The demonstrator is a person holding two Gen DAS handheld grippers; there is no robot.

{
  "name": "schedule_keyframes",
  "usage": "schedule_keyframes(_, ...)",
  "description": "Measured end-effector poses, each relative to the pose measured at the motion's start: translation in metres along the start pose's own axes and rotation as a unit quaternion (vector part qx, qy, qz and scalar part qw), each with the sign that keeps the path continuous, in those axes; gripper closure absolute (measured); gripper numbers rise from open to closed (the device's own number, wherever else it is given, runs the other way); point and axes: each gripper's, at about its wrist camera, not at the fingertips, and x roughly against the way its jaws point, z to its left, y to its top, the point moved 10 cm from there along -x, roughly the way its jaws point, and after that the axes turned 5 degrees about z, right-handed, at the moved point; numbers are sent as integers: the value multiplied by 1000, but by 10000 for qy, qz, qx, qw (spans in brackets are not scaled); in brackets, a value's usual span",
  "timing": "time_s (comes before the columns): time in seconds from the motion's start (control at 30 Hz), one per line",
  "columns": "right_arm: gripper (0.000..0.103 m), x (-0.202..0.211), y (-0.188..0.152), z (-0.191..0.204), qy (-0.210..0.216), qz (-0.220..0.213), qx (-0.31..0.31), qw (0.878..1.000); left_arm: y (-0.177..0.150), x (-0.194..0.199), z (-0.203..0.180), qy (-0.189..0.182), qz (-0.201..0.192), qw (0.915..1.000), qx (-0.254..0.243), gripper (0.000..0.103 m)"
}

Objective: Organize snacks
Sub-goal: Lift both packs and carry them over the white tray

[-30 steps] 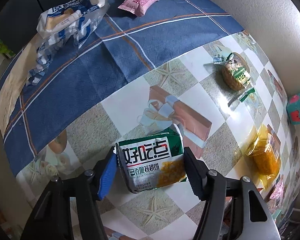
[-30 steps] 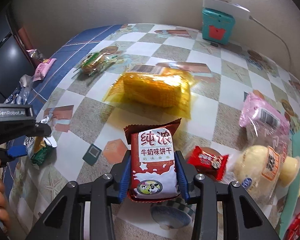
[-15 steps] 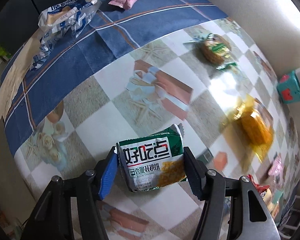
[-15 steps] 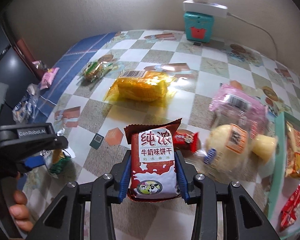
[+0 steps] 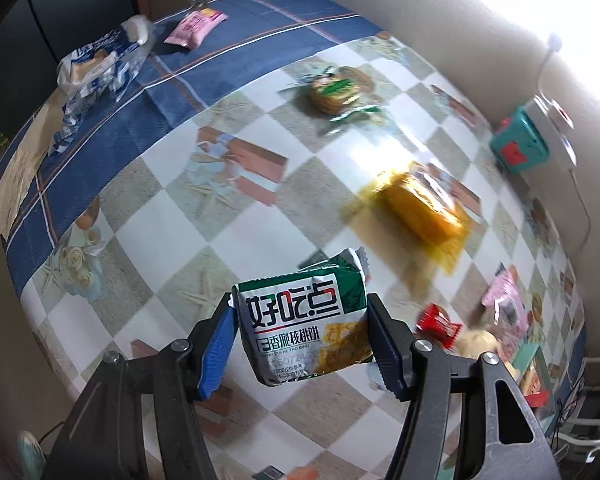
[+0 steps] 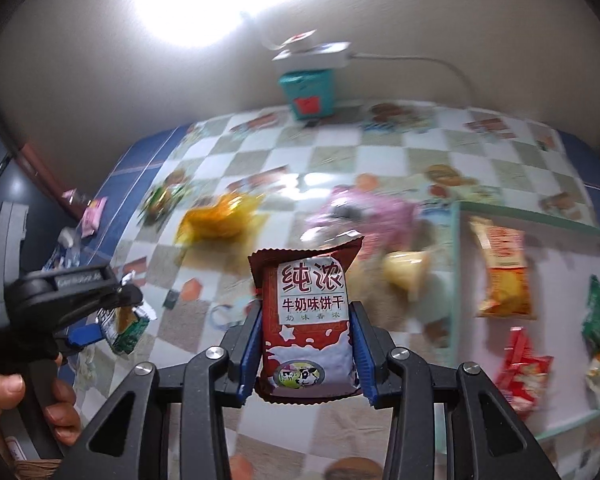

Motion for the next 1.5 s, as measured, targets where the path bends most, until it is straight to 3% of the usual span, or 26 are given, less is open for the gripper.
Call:
schedule_keyframes(0.4,60,35,21,-99,-231,-352,-950,9946,-30,21,-58,-124,-189,9987,-453,39)
schedule_keyframes(0.83,60,57,15,-189,-267,-501,-1898,9802,-62,39,-120,-258,-386,9929,-1100,39)
schedule_keyframes(1.5,60,79,-1,-293,-600,-657,-2758,9571,-135,53,-236,-326,-634,9581,-2775,39)
